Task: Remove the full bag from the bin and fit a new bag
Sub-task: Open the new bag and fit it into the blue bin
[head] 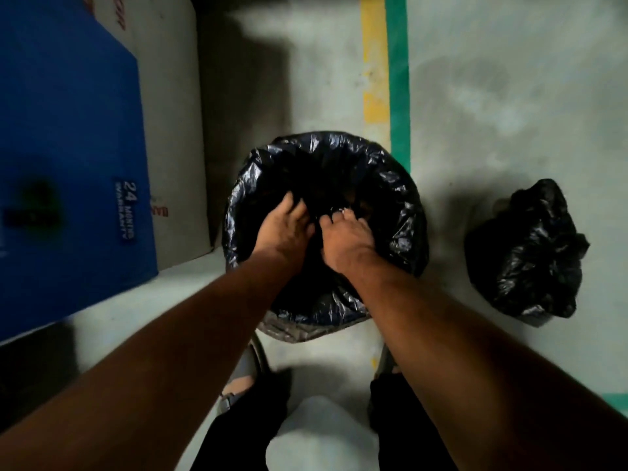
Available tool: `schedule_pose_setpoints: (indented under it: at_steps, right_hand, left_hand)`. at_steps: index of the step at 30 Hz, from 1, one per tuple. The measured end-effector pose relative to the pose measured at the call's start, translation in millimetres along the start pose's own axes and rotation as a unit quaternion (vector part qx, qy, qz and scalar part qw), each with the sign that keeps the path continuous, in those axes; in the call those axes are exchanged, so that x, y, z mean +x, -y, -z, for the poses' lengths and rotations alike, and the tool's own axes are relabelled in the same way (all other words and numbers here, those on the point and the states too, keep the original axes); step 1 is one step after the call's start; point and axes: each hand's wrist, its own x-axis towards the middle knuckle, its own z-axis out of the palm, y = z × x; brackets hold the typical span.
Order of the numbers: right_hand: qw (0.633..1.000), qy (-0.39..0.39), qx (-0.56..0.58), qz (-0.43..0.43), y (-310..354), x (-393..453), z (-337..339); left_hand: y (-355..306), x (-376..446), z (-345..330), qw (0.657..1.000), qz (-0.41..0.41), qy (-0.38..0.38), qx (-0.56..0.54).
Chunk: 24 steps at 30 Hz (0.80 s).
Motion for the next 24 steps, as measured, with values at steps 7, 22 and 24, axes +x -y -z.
schedule_pose_setpoints:
  at_steps: [7, 22, 24]
  right_hand:
    - [0.954, -0.247, 0.162, 0.058, -13.3, -70.6, 65.7]
    - [0.782, -0.194, 0.53, -0.266, -67.9, -74.8, 85.0]
    - [0.787, -0.179, 0.525, -0.27, -68.1, -72.5, 83.3]
  left_hand:
    - [23.0, -60.0, 38.8, 0.916, 0.104, -0.27, -0.278]
    - [43.0, -57.6, -6.6, 0.237, 0.452, -0.02, -0.86]
    - [43.9, -54.5, -11.9, 0.221, 0.445, -0.018, -0.868]
